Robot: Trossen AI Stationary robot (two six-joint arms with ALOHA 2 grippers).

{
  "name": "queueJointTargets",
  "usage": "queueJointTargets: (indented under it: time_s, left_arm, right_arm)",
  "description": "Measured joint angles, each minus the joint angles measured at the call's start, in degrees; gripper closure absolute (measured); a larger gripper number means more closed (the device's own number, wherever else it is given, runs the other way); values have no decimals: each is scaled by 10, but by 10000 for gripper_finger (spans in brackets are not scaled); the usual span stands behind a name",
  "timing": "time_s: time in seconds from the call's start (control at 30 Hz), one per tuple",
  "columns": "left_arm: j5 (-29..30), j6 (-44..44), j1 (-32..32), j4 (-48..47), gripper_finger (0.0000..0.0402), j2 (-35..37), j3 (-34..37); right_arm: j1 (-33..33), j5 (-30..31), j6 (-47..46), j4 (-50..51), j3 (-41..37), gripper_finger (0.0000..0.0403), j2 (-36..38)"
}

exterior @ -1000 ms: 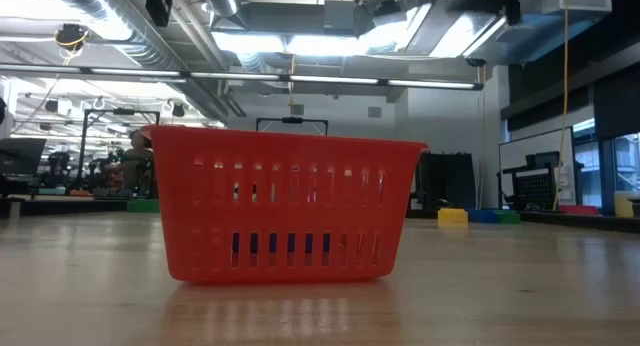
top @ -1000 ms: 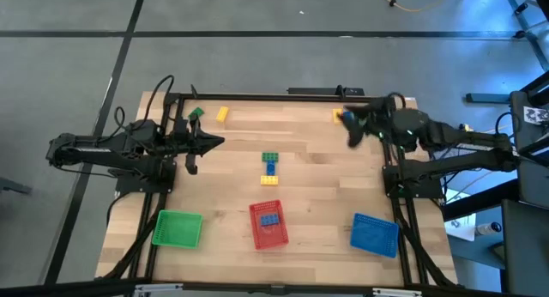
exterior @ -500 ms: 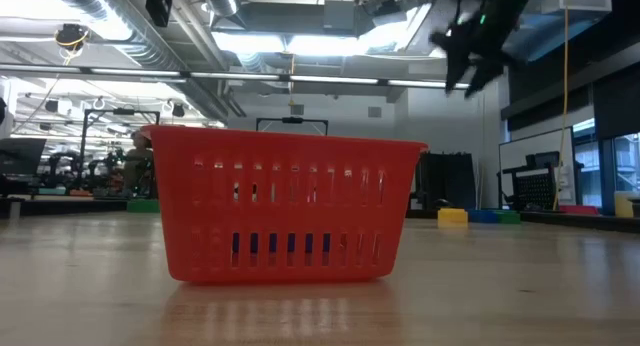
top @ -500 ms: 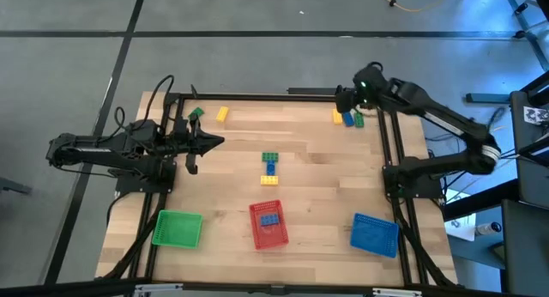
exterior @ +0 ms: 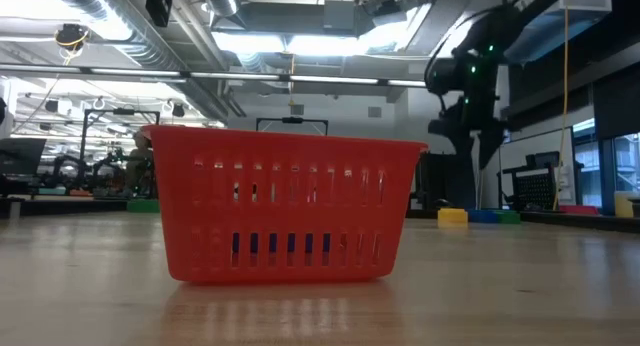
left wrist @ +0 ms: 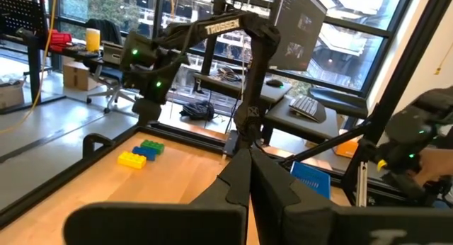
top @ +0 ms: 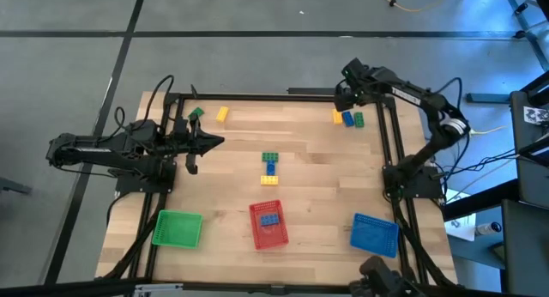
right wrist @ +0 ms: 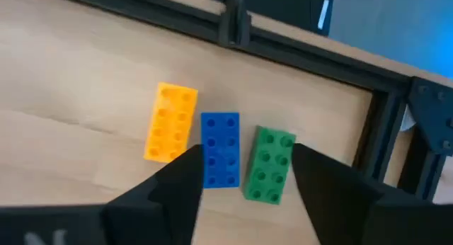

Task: Sort & place blocks by color
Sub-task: Put the top blue game piece into the red bin

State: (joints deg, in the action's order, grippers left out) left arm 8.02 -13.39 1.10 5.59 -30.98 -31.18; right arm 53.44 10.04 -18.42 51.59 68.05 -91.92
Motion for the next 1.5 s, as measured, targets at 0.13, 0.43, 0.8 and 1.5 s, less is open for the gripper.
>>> queueJointTargets:
  time_s: [0.13, 0.43, 0.8, 1.5]
  left_arm:
    - [4, 0, 0, 0, 401, 0, 0]
    - [19, 5, 0, 0, 401, 0, 0]
    - [28, 5, 0, 0, 401, 0, 0]
    - [34, 5, 0, 0, 401, 0, 0]
  right_arm:
    - [24, -63, 8, -44, -28, 188, -9]
    - [35, -78, 21, -97, -75, 188, -5]
    - [35, -71, 9, -110, -75, 188, -58]
    - [35, -82, 17, -115, -76, 188, -79]
